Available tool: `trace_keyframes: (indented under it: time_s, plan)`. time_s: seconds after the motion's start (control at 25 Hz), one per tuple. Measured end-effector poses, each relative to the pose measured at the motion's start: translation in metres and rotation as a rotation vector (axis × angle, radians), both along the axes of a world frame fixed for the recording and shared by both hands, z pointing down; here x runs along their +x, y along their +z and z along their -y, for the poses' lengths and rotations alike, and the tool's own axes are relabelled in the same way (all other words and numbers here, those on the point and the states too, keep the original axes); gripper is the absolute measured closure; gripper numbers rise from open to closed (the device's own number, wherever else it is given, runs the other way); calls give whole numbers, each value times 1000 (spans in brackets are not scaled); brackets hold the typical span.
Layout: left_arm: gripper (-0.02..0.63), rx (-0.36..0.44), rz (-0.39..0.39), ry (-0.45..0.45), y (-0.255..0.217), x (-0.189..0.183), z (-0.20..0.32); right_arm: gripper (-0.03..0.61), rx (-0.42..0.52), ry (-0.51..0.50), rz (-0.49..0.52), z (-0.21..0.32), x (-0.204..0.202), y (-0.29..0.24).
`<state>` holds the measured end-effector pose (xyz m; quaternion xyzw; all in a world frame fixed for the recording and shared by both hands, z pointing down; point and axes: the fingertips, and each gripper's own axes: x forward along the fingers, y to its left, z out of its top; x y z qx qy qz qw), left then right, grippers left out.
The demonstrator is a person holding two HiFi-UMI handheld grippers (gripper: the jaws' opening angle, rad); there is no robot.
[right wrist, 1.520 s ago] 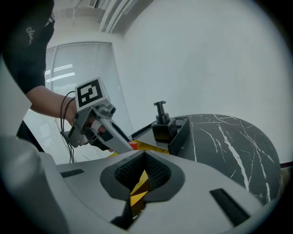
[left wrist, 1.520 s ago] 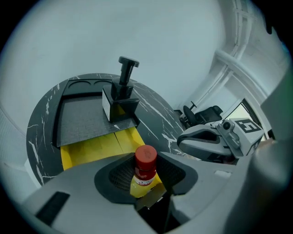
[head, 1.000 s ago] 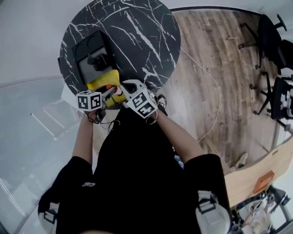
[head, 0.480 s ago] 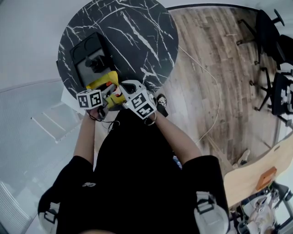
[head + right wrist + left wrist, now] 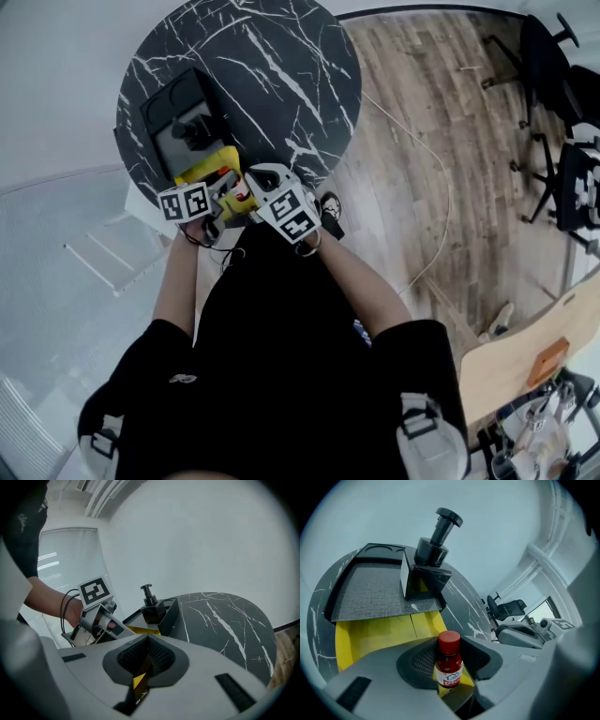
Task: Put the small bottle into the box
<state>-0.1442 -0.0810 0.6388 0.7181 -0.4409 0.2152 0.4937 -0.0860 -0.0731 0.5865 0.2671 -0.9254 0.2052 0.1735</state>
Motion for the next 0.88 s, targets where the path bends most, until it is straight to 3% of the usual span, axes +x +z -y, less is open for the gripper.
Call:
trace_keyframes:
  time_s: [0.88]
  plan:
    - [474, -93, 73, -92, 27, -12, -24, 581, -12, -27, -20, -10, -2, 4]
